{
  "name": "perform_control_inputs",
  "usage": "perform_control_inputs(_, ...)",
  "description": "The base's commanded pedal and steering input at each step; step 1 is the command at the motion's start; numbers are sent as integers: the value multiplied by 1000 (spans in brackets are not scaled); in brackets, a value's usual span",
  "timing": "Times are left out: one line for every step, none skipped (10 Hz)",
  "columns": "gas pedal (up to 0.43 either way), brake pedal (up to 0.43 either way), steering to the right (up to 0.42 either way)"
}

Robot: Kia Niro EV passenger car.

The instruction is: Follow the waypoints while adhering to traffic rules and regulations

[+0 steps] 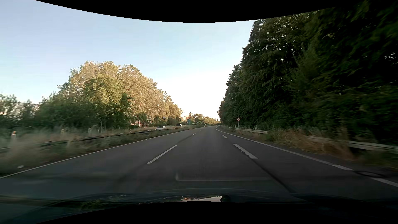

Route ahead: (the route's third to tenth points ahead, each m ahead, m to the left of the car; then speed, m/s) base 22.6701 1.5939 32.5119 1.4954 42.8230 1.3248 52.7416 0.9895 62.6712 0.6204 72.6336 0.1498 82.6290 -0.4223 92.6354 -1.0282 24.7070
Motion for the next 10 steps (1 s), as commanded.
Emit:
perform_control_inputs(248, 0, 7)
perform_control_inputs(248, 0, 7)
perform_control_inputs(248, 0, 7)
perform_control_inputs(248, 0, 6)
perform_control_inputs(248, 0, 7)
perform_control_inputs(248, 0, 6)
perform_control_inputs(248, 0, 6)
perform_control_inputs(248, 0, 7)
perform_control_inputs(248, 0, 7)
perform_control_inputs(248, 0, 6)
